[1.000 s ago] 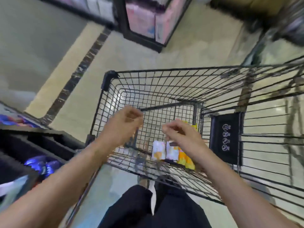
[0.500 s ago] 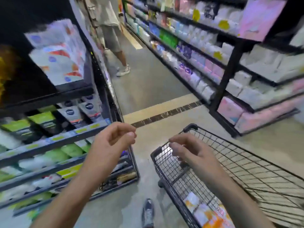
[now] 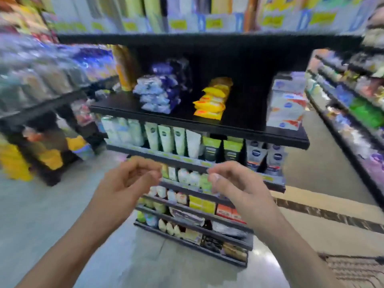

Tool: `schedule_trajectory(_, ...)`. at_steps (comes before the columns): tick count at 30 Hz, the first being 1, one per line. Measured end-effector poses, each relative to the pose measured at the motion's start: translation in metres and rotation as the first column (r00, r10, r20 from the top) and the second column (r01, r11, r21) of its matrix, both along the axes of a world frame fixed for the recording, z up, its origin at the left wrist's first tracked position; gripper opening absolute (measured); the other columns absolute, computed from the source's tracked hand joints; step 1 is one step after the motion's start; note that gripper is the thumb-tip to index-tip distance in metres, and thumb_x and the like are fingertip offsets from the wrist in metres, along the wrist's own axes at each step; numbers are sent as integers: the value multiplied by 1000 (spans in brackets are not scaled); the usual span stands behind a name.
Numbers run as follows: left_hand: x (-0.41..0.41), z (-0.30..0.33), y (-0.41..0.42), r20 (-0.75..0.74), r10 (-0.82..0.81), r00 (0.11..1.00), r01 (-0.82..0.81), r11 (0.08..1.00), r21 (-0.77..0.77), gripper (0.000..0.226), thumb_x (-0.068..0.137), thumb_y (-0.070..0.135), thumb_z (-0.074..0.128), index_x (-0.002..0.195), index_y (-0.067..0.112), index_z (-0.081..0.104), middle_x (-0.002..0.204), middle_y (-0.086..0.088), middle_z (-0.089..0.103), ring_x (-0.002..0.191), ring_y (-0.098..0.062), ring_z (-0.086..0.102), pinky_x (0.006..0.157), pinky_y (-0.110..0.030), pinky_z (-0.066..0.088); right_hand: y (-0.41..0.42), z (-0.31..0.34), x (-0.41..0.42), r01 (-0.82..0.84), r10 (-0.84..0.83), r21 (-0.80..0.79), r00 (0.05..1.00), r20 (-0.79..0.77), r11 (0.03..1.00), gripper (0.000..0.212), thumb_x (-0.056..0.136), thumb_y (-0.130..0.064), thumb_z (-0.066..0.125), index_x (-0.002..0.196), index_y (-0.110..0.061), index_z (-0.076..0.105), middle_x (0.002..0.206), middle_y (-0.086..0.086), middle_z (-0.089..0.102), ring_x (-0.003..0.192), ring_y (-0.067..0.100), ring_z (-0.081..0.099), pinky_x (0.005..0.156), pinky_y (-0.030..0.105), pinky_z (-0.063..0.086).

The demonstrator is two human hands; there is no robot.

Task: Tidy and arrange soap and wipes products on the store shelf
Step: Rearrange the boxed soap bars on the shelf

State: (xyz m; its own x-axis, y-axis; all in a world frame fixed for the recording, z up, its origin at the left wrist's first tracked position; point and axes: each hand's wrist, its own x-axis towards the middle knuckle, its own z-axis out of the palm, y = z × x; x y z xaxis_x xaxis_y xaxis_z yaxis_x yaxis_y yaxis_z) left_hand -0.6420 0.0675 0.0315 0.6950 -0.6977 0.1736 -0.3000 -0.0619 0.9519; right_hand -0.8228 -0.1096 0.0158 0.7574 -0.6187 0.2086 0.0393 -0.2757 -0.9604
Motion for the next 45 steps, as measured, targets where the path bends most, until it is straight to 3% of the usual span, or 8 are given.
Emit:
schedule_trajectory(6,128,14,106,-1,214,977,-214,974,-75,22,96,12,68,91,31,77,94,0,78,90,-19,75,79,-34,56,63,24,167,-158,159,-69,987,9,985,9,97,-33,69,99,-41,73,95,-9,74,87,12,71,74,18,55)
schedule_trajectory(12,238,20,139,18,244,970,-241,965,-104,26,96,8,68,89,32,77,89,-1,78,86,-20,73,77,-37,54,95,38,282,-175,174,-42,985,-12,984,7,95,-26,70,95,-31,75,87,-7,74,83,18,72,74,28,57)
schedule_trajectory(23,424,-2,20,256,36,966,-47,998,36,19,97,13,69,93,31,74,95,13,74,93,-3,69,76,-15,54,34,18,434,-22,2,-181,994,-110,983,7,94,-29,71,95,-37,72,95,-24,69,77,1,61,69,10,46)
schedule_trajectory(27,486,-4,-37,338,-25,941,-20,992,128,17,97,19,66,94,35,70,94,20,70,96,0,66,80,-21,52,0,12,495,85,-102,-207,992,-72,975,12,94,-25,72,96,-37,71,99,-15,68,77,2,63,71,14,48)
schedule_trajectory(30,526,-7,-78,484,-81,871,-21,979,201,17,96,23,66,104,37,69,102,19,68,101,-1,64,89,-27,52,-22,12,534,169,-193,-280,979,-62,945,16,95,-25,71,101,-40,69,106,-18,61,85,3,64,73,14,49)
schedule_trajectory(34,572,-13,-129,706,-197,680,-89,934,347,32,98,41,62,129,37,64,129,15,59,121,-11,55,81,-6,35,-44,12,570,282,-332,-350,939,-91,893,20,96,-34,66,113,-44,63,116,-27,48,104,-4,56,87,23,51)
schedule_trajectory(38,603,-31,-167,727,-406,554,-33,862,506,51,101,50,52,149,33,52,157,3,48,145,-22,42,117,-41,37,-62,14,598,324,-455,-501,876,-162,803,35,99,-34,61,133,-40,57,128,-17,41,125,8,45,109,29,40)
schedule_trajectory(45,616,-55,-173,750,-452,483,0,857,516,67,98,59,15,153,35,45,161,5,43,149,-19,38,118,-42,32,-119,28,654,293,-716,-715,572,-401,635,58,101,-31,54,155,-36,34,164,1,16,143,37,26,112,47,37)
